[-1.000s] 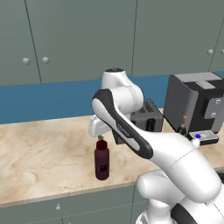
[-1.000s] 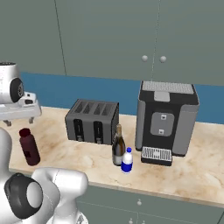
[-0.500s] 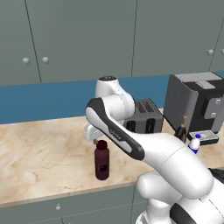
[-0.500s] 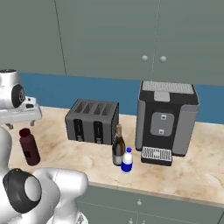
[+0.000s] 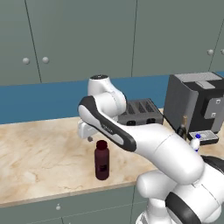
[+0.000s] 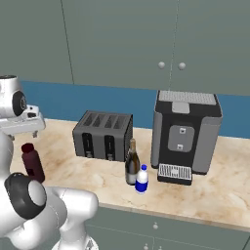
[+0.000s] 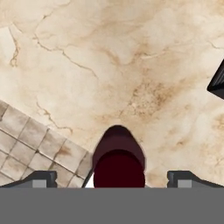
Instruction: Place the drinks on the dining counter in a tight cluster.
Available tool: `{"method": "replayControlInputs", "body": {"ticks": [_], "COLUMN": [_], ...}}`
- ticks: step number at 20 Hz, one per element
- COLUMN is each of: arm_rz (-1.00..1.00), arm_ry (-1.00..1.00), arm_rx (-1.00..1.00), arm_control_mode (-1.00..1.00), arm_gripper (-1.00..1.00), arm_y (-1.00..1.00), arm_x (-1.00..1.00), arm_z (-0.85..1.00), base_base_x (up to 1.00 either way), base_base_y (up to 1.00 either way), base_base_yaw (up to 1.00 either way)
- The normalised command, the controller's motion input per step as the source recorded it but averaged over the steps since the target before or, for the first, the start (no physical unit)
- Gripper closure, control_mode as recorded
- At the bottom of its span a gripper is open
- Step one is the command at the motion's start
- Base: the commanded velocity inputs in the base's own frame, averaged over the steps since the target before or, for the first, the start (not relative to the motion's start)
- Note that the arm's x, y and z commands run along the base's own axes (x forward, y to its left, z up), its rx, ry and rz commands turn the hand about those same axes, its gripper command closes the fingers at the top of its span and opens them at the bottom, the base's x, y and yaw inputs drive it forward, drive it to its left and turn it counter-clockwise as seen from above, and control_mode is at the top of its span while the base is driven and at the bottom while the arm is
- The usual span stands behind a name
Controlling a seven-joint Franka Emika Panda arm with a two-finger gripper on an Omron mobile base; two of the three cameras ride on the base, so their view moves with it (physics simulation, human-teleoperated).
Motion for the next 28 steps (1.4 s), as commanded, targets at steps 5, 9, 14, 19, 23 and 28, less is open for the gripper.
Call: {"method": "replayControlInputs", "body": {"ticks": [5, 9, 14, 19, 23, 28], "arm_rz": [-0.01, -0.02, -0.02, 0.00, 0.00, 0.00], "arm_ry": [0.00, 0.00, 0.00, 0.00, 0.00, 0.00], "arm_rx": [0.00, 0.00, 0.01, 0.00, 0.00, 0.00], "arm_control_mode": [-1.00, -1.00, -1.00, -1.00, -1.00, -1.00], "arm_gripper": [-1.00, -1.00, -1.00, -1.00, -1.00, -1.00], "arm_y": [-0.02, -0.16, -0.17, -0.01, 0.00, 0.00], "arm_x": [-0.16, -0.20, -0.10, 0.21, 0.19, 0.08], "arm_z": [-0.12, -0.13, -0.06, -0.11, -0.17, -0.24], "base_base_x": [0.00, 0.00, 0.00, 0.00, 0.00, 0.00], "base_base_y": [0.00, 0.00, 0.00, 0.00, 0.00, 0.00], "base_base_yaw": [0.00, 0.00, 0.00, 0.00, 0.00, 0.00]}}
